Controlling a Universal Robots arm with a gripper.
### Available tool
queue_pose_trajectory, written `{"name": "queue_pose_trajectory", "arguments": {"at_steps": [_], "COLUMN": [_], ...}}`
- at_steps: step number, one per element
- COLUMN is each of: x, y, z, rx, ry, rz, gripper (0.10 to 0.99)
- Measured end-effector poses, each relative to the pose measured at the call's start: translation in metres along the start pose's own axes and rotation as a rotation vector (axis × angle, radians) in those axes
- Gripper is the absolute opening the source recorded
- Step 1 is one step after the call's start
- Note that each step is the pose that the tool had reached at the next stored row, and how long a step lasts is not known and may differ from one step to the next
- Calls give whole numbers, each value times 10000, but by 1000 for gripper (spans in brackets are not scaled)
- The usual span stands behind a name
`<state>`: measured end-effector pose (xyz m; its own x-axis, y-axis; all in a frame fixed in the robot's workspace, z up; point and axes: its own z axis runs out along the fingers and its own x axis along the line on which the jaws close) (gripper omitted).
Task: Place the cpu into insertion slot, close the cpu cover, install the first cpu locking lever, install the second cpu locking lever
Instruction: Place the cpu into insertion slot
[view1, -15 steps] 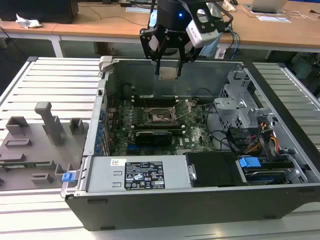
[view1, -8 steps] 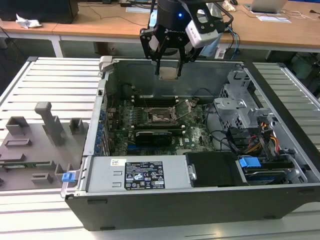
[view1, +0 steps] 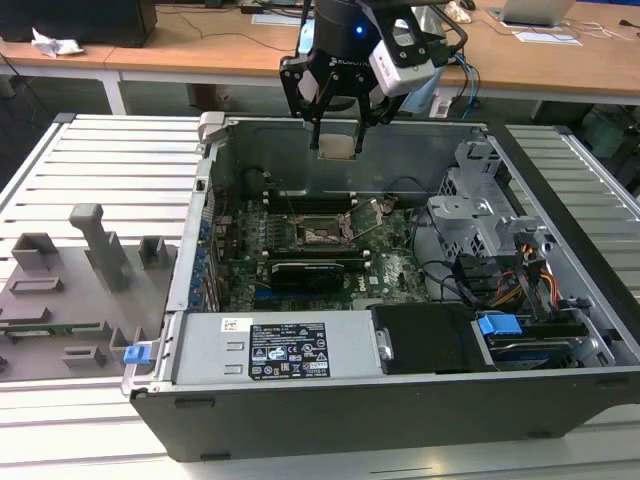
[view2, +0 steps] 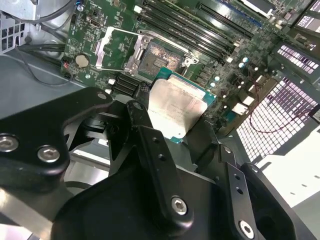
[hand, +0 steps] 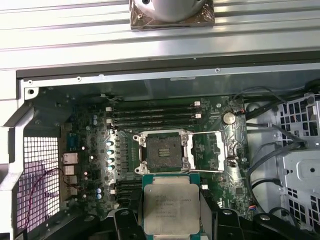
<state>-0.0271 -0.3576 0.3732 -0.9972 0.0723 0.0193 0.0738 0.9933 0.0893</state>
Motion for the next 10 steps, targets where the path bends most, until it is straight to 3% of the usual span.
{"name": "queue_pose_trajectory", "arguments": {"at_steps": [10], "x": [0], "y": [0], "z": [0], "rx": [-4], "ry": [-16], "rz": [177], "gripper": [541]}}
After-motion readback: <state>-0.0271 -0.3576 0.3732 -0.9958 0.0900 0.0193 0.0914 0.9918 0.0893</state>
